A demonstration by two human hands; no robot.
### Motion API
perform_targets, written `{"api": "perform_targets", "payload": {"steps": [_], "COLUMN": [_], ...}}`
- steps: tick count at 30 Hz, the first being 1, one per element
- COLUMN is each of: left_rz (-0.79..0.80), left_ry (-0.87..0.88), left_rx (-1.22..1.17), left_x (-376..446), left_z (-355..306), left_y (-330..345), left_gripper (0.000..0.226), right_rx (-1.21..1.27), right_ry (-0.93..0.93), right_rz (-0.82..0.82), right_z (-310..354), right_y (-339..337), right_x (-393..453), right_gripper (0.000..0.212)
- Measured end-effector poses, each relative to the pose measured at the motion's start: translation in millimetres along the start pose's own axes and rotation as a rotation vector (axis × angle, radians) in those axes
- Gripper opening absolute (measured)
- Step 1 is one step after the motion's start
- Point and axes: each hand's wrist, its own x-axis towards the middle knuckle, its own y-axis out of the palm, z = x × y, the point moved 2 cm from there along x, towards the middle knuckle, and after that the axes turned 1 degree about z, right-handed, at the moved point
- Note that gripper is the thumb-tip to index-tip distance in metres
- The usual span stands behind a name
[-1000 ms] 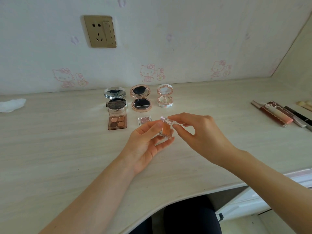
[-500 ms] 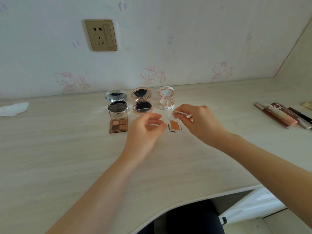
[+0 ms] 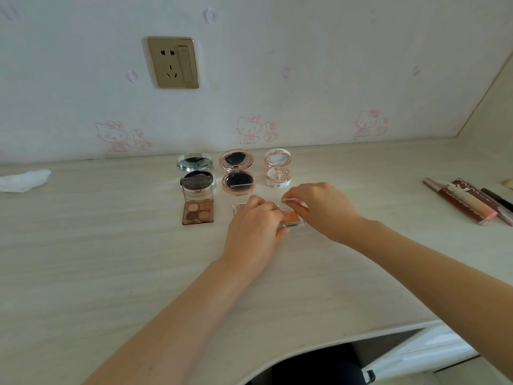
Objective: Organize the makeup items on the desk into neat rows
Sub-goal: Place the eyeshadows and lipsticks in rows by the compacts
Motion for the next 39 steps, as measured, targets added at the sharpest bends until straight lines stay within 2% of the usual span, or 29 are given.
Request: {"api": "perform_targets", "payload": {"steps": [7, 15, 29, 39], "left_rz": [-0.084, -0.136, -0.195, -0.191], "left_ry": [0.027, 0.019, 0.113, 0.085], "left_rx": [0.010, 0.001, 0.087, 0.061], "left_x": [6, 14, 17, 15], "left_z": [4, 9, 15, 11], "left_y": [5, 12, 17, 13], "left_gripper": [0.002, 0.002, 0.004, 0.010], "right_rx": [0.019, 0.081, 0.122, 0.126], "right_ry": [-0.016, -0.015, -0.012, 0.017], "right_rz": [0.067, 0.178, 0.153, 0.099], "right_z": [-7, -11, -11, -17], "right_y": [2, -2, -1, -5], "right_x": [11, 35, 42, 37], "right_gripper": [0.021, 0.023, 0.027, 0.036]}}
